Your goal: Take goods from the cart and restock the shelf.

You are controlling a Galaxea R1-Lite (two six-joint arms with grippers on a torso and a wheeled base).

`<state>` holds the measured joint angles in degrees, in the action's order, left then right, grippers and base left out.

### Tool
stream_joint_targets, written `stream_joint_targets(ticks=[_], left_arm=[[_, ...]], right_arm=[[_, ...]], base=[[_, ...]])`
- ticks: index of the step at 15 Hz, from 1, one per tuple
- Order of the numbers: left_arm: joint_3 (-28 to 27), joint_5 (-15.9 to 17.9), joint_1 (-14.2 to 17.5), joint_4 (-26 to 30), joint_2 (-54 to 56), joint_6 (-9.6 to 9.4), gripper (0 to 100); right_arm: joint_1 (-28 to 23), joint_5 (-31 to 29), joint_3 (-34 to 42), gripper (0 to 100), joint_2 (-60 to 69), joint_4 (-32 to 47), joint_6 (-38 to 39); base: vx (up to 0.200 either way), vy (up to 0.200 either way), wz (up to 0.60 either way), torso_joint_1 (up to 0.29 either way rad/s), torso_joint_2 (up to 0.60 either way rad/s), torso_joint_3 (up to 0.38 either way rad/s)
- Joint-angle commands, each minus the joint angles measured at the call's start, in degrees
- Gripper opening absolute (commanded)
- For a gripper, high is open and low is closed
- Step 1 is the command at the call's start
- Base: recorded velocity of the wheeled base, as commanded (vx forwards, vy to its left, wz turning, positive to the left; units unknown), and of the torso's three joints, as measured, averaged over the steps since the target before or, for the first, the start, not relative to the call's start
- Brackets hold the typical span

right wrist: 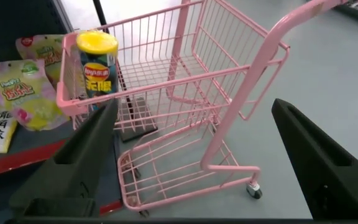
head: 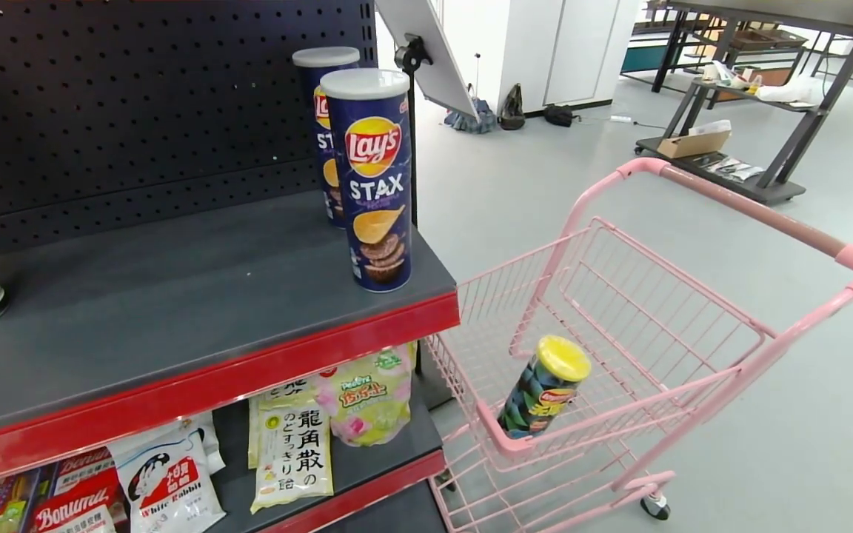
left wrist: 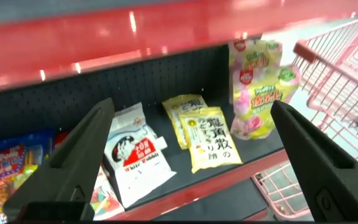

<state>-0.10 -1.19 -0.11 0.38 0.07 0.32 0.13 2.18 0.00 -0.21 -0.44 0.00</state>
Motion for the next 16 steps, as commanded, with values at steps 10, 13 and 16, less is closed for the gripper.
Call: stream_joint_targets(ticks=[10,13,16], left_arm=[[0.0,0.0,0.0,0.1,-0.1,-0.05,100],[0.0,0.0,0.0,0.0,-0.1,0.03,100],[0.0,0.0,0.0,0.1,-0.1,-0.05,100]], right_arm=[[0.5,0.0,-15.9,100,-14.8,-0.3,4.5],[5.1,10.2,-33.9,100,-40.6,-2.5,7.3],[11.0,10.5,-24.9,100,-60.3,-23.8,9.0]], base=[[0.0,0.0,0.0,-0.09,0.31,0.21],[0.0,0.0,0.0,0.0,0.0,0.0],[0.0,0.0,0.0,0.0,0.0,0.0]])
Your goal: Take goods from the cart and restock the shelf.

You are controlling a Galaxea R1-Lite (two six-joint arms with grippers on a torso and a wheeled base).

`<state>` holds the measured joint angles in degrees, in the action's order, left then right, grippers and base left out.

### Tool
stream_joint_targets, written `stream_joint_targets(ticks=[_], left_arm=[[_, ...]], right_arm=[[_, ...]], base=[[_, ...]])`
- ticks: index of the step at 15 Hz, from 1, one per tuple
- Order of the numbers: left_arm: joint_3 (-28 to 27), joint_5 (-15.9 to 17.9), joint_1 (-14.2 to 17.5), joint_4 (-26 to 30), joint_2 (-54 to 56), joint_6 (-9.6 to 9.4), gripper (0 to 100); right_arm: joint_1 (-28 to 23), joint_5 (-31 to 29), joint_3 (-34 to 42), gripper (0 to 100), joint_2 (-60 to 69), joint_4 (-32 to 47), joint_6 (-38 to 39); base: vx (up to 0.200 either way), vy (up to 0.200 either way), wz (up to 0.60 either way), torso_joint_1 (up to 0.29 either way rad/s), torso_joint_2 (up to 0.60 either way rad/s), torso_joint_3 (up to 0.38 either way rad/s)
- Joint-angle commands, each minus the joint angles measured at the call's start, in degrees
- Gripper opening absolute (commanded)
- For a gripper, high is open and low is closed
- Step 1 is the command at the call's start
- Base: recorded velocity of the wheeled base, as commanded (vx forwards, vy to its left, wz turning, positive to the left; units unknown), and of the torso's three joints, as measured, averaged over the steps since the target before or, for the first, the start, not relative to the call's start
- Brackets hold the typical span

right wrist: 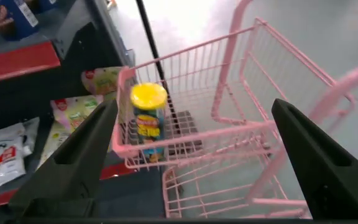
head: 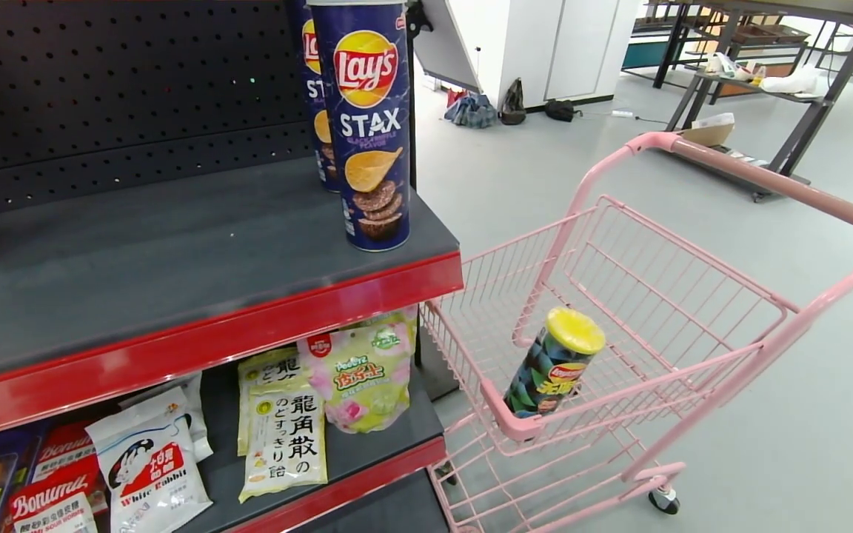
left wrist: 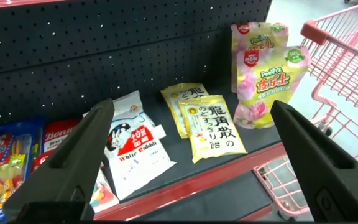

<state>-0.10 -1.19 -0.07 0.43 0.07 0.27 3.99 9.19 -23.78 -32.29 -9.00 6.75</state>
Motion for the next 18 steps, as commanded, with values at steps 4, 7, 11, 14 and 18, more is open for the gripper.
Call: stream_joint_targets(ticks=[4,7,11,14,18], left_arm=[[0.0,0.0,0.0,0.0,-0.1,0.08,100],[0.0,0.0,0.0,0.0,-0.1,0.0,100],[0.0,0.0,0.0,0.0,-0.1,0.0,100],[0.0,0.0,0.0,-0.1,-0.1,0.08,100],[0.0,0.0,0.0,0.0,-0.1,0.0,100]], right_arm=[[11.1,4.7,9.3,100,-50.1,-42.8,2.5],[14.1,5.7,8.8,100,-54.7,-46.1,2.6],[17.0,5.8,9.2,100,-57.4,-46.2,3.5],[17.0,5.9,7.4,100,-62.5,-48.0,4.0],[16.9,5.9,6.9,100,-67.5,-51.4,4.5]], base=[[0.0,0.0,0.0,0.0,0.0,0.0],[0.0,0.0,0.0,0.0,0.0,0.0],[0.0,0.0,0.0,0.0,0.0,0.0],[0.0,0.0,0.0,0.0,0.0,0.0],[0.0,0.0,0.0,0.0,0.0,0.0]])
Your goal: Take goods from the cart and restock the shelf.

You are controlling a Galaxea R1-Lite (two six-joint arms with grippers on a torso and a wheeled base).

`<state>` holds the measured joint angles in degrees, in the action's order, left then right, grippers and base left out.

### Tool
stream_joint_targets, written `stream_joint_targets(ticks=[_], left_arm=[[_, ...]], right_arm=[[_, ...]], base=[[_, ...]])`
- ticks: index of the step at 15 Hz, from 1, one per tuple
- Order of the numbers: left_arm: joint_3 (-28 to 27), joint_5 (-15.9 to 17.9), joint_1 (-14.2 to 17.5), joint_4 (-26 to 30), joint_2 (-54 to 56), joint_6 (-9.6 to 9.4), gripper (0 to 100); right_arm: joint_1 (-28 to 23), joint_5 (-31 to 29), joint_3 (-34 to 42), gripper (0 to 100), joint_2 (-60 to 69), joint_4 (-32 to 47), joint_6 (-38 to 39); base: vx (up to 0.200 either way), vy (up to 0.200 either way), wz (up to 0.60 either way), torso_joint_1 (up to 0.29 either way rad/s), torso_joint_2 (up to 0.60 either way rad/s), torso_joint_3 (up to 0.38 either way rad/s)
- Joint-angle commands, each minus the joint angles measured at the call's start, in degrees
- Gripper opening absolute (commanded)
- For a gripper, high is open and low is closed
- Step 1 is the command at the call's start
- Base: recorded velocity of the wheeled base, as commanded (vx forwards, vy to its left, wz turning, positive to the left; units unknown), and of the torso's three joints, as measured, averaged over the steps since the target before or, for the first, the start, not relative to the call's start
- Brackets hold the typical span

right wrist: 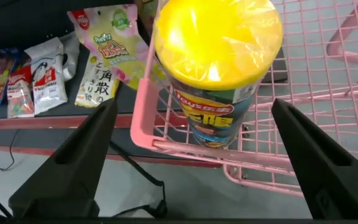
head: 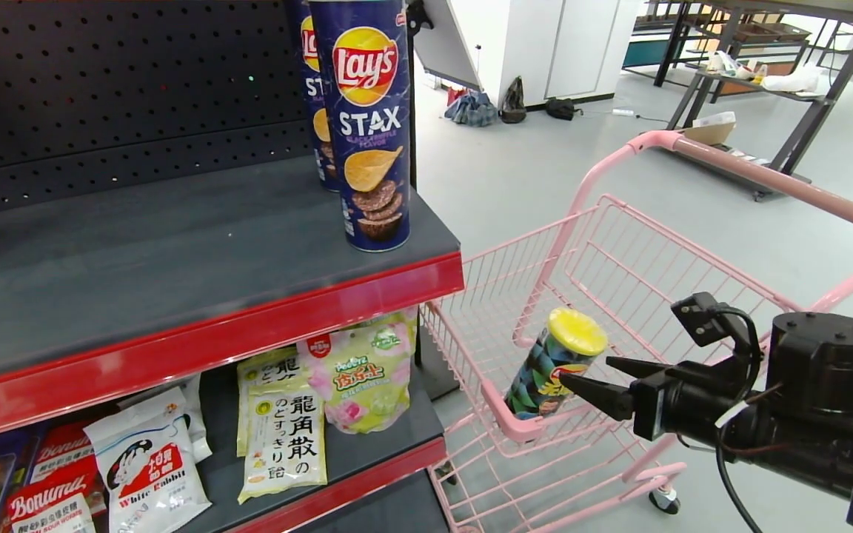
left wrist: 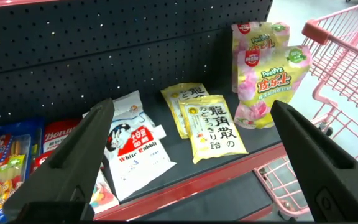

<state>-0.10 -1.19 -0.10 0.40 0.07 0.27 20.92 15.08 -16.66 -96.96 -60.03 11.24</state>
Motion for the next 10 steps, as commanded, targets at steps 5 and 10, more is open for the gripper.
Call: stream_joint_targets(ticks=[5,10], left_arm=[[0.0,0.0,0.0,0.0,-0.1,0.0,100],[0.0,0.0,0.0,-0.1,-0.1,0.0,100]], right_arm=[[0.1,-0.1,-2.1,100,-9.5,-6.1,1.1],[-0.1,-0.3,-2.8,100,-16.5,-13.5,0.9]], base=[[0.0,0.0,0.0,0.0,0.0,0.0],[0.0,0.0,0.0,0.0,0.0,0.0]])
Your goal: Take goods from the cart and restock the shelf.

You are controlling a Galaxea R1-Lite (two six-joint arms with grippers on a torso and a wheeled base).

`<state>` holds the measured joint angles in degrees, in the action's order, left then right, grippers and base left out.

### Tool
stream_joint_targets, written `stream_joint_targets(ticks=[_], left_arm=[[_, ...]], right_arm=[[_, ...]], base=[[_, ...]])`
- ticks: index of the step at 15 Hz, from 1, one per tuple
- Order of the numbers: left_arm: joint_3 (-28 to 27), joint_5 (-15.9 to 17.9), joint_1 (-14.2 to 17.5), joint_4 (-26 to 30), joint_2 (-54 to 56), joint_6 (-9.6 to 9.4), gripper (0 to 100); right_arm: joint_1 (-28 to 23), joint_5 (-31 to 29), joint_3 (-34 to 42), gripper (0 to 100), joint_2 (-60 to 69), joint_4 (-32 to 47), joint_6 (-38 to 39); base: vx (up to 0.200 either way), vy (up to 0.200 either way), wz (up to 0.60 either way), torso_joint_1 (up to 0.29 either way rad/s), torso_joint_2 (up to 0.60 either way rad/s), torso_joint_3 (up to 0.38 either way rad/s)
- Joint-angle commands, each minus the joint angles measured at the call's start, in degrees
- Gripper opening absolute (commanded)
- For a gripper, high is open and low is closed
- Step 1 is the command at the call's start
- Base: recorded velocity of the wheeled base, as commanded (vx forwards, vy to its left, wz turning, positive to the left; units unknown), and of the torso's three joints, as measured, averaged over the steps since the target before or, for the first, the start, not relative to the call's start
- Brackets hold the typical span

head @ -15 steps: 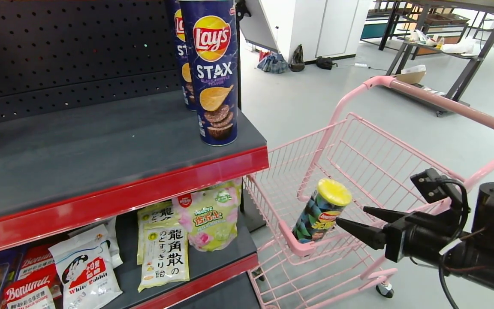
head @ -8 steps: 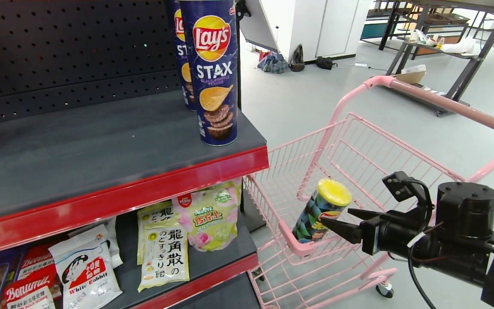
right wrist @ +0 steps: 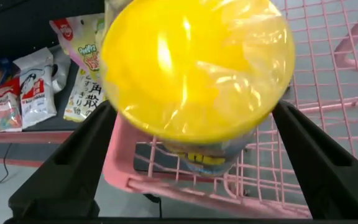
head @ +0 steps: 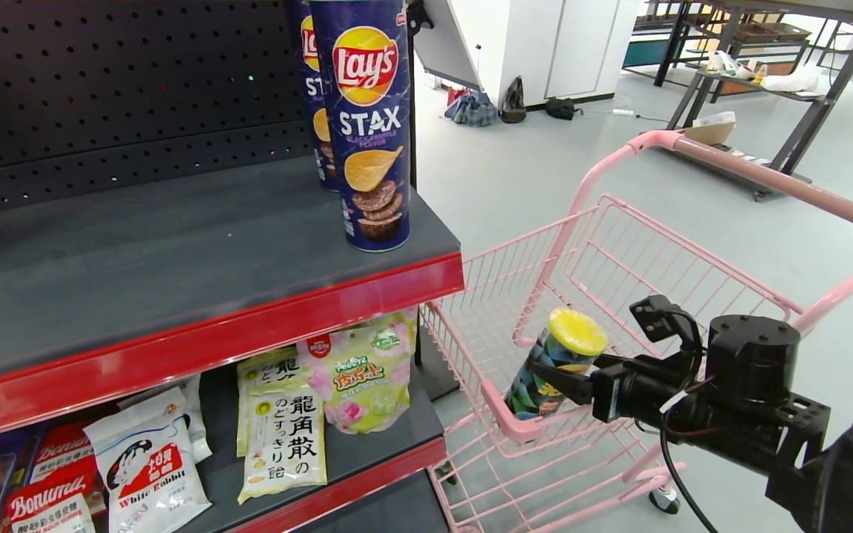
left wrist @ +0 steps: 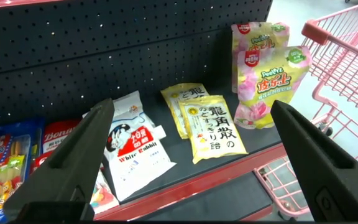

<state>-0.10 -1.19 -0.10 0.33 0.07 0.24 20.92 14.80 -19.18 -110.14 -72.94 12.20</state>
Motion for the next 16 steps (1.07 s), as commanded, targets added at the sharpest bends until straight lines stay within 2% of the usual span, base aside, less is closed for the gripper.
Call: stream_joint_targets(ticks=[1,3,10,11,16], left_arm=[[0.0,0.0,0.0,0.0,-0.1,0.02,100],[0.0,0.0,0.0,0.1,-0.1,0.02,100],[0.0,0.0,0.0,0.0,-0.1,0.02,100],[0.0,0.0,0.0,0.0,-0.1,0.02,100],[0.0,0.0,0.0,0.1,-0.1,0.02,100]], right_arm=[[-0.2,0.0,-0.5,100,-5.1,-2.8,0.0],[-0.3,-0.2,-1.7,100,-7.2,-5.1,-0.1],[0.1,-1.4,-6.6,100,-9.3,-5.4,0.0],[0.1,-1.7,-6.7,0,-9.3,-5.3,0.0],[0.4,-2.0,-7.1,0,-8.3,-5.4,-0.2]], base=[[0.0,0.0,0.0,0.0,0.0,0.0],[0.0,0.0,0.0,0.0,0.0,0.0],[0.0,0.0,0.0,0.0,0.0,0.0],[0.0,0.0,0.0,0.0,0.0,0.0],[0.0,0.0,0.0,0.0,0.0,0.0]])
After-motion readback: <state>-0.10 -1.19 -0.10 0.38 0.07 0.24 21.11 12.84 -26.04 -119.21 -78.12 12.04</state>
